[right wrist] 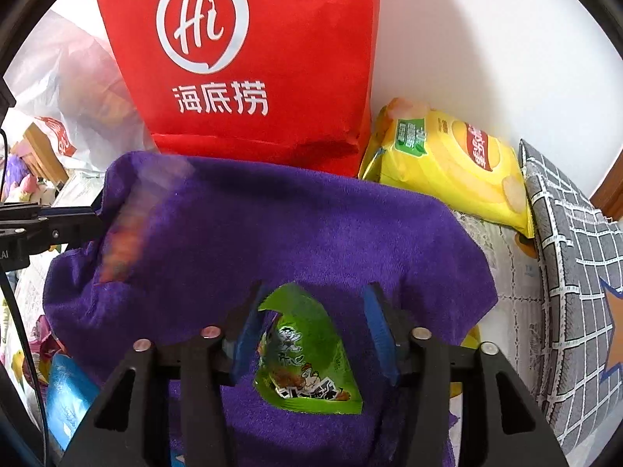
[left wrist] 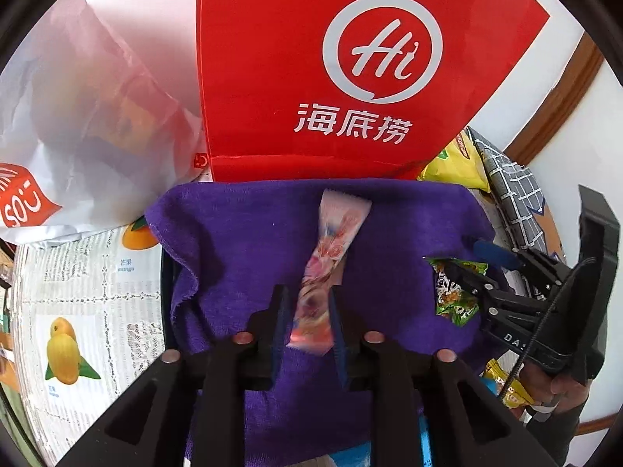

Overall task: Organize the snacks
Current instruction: 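Carry both snacks onto the purple towel and open both tools to release them, then grasp the red candy packet with the right tool while the left tool reaches toward the pink chip bag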

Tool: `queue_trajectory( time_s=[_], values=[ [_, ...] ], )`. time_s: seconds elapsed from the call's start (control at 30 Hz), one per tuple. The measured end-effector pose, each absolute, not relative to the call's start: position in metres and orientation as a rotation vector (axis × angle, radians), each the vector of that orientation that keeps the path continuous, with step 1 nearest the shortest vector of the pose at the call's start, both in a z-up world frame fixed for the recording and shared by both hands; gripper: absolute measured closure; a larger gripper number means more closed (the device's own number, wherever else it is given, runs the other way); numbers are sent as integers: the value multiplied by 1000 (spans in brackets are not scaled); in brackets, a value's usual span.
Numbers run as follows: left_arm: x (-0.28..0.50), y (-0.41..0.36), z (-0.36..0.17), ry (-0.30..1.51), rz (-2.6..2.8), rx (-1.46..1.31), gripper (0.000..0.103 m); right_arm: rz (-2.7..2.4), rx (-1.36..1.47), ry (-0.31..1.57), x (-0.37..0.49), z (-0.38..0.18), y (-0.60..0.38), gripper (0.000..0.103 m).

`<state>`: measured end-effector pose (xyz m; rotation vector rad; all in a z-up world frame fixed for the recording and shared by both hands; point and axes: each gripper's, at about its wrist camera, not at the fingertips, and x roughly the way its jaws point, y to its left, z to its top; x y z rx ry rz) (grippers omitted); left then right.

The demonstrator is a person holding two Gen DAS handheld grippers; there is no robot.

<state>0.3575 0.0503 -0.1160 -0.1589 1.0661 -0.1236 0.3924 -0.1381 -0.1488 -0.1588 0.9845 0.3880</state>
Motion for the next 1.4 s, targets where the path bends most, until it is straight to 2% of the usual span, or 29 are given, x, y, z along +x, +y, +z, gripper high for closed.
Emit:
queue_trajectory(
  time_s=[0.07, 0.2, 0.5, 0.67, 0.83, 0.9, 0.93, 1.03, 1.17, 1.4],
  values=[
    [356, 51, -113, 1058, -118, -159, 70, 386, -155, 971, 390, -142, -138, 44],
    [351, 51, -101, 1024, -87, -143, 51, 383, -129, 925, 383, -122, -141, 38],
    [330, 49, -64, 908, -70, -126, 48, 342, -91, 766, 348, -59, -155, 37],
    [312, 41, -40, 829, -61, -97, 48, 277, -76, 745, 320, -46, -180, 37],
    [291, 39, -23, 809, -71, -104, 47, 246, -63, 785, 289, -58, -210, 37],
    [282, 39, -24, 813, -65, -112, 37, 224, -83, 809, 275, -69, -219, 37],
    [277, 40, -26, 818, -60, -114, 37, 215, -87, 820, 268, -75, -225, 37],
    [264, 42, -33, 846, -42, -108, 37, 184, -77, 872, 250, -98, -242, 38],
    [242, 51, -45, 869, 2, -106, 37, 124, -35, 938, 227, -130, -265, 46],
    [205, 65, -64, 903, 45, -132, 37, 90, 14, 993, 210, -162, -278, 46]
  ],
)
